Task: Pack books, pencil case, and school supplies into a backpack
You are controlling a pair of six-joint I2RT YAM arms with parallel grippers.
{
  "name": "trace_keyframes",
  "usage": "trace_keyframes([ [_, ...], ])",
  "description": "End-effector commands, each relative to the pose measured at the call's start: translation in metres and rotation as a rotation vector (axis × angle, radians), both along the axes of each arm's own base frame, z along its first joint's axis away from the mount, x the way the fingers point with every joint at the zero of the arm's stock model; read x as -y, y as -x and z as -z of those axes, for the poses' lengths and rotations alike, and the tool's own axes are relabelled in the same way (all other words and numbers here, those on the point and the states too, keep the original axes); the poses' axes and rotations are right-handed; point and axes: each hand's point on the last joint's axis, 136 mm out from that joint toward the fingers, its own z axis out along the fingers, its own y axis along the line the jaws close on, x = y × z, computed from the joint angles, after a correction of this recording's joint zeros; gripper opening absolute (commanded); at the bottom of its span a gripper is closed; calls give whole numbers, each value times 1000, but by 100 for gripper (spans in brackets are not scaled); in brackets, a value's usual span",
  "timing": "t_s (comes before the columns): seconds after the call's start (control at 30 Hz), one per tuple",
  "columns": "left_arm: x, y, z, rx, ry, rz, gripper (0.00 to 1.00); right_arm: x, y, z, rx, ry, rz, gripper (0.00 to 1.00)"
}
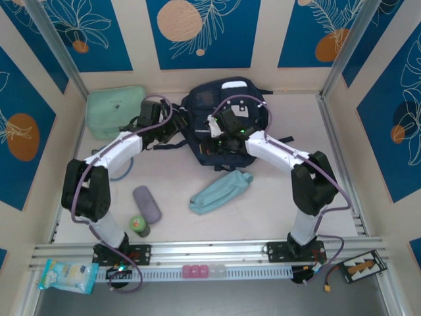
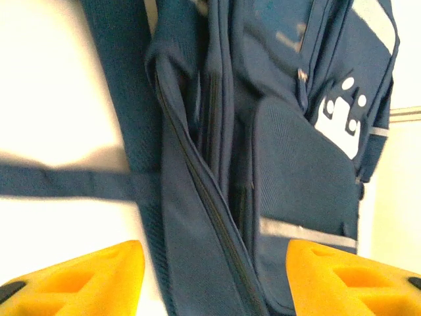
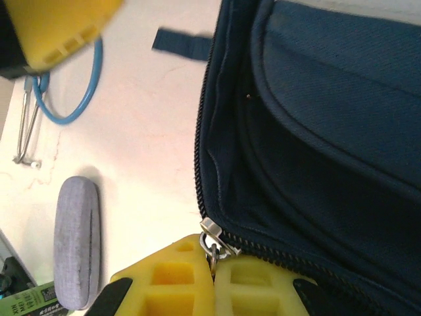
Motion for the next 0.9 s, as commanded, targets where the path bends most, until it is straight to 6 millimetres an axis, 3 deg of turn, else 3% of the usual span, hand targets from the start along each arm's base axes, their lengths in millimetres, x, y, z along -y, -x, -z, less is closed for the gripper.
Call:
trace_keyframes([
  [0.0, 22, 11, 15, -83, 178, 15, 56, -31, 2, -27, 40, -117, -88, 0],
  [0.43, 39, 12, 45, -158, 177, 53, 34, -41, 14, -4, 11, -61, -125, 0],
  [0.6, 39, 12, 53, -172, 138, 57, 14, -40, 16, 0, 9, -27, -118, 0],
  [0.73, 32, 8, 50, -149, 88, 44, 0, -15, 10, 16, -29, 94, -6, 0],
  [0.87, 26, -1, 36, -101, 49, 32, 0, 27, 10, 18, -73, 212, 130, 0],
])
